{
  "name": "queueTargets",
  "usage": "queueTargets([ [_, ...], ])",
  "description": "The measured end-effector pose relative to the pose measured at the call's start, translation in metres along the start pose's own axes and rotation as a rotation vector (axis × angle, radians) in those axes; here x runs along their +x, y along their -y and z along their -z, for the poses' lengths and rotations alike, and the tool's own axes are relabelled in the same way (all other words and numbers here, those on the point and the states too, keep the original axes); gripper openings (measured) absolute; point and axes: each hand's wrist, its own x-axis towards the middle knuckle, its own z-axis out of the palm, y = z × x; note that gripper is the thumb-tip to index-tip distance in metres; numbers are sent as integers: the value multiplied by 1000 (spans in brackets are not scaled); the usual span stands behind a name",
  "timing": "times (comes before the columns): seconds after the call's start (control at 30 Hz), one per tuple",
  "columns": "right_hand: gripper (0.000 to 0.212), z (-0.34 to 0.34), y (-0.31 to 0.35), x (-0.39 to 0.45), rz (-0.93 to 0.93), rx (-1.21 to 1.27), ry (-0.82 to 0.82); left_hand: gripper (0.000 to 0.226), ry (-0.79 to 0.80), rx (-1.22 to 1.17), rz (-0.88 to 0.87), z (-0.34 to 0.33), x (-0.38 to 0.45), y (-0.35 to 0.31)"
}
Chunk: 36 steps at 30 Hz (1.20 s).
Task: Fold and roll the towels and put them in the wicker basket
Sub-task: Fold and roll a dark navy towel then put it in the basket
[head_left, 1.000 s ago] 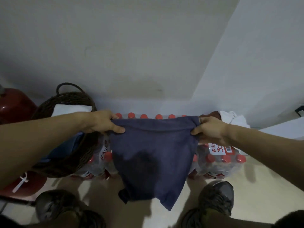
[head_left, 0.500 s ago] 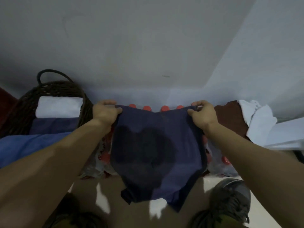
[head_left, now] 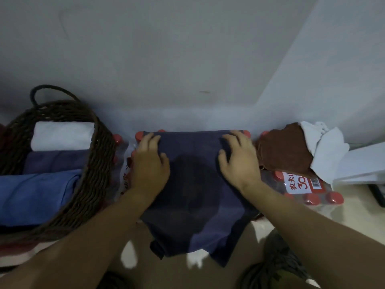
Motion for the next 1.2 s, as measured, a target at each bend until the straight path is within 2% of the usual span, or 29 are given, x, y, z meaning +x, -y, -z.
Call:
queueTargets([
  [0.1,67,-19,-1,-17,-2,-224,235,58,172,190,-55,-18,-11,7],
  [0.17,74,-25,-5,-19,0,-276,288,61,215,328,-129,-22,-10,18],
  [0.27,78,-27,-7,-12,-23,-286,306,66,229,394,-162,-20,5,30],
  [0.4,71,-16,-5,-9,-24,-260,372,59,266,335,-161,-12,10,30],
  [0.47,65,-3,0,-8,-29,-157,287,55,169,265,-117,0,3,24],
  [0.53,53,14,8,-15,-82,3,41,44,-57,105,-53,15,-10,14],
  [0.6,32,28,18,-33,-135,113,-226,25,-289,-63,30,27,-35,6],
  [0.63,23,32,23,-47,-163,139,-318,19,-335,-112,87,31,-53,4],
  [0.7,12,30,30,-85,-273,167,-398,15,-292,-97,200,29,-97,5],
  [0.8,10,11,30,-160,-534,210,-337,24,-123,-3,407,17,-178,19],
  [0.87,15,-4,24,-204,-637,268,-259,27,-9,48,462,9,-217,29],
  [0.97,30,-22,7,-235,-763,370,-56,23,106,-129,526,5,-231,38],
  [1.07,42,-27,-4,-230,-870,584,57,33,68,-391,611,7,-210,30],
  [1.13,53,-30,-9,-219,-923,704,68,41,32,-374,638,5,-192,26],
  [1.2,54,-37,-15,-205,-974,757,90,36,-15,-398,671,4,-179,27],
])
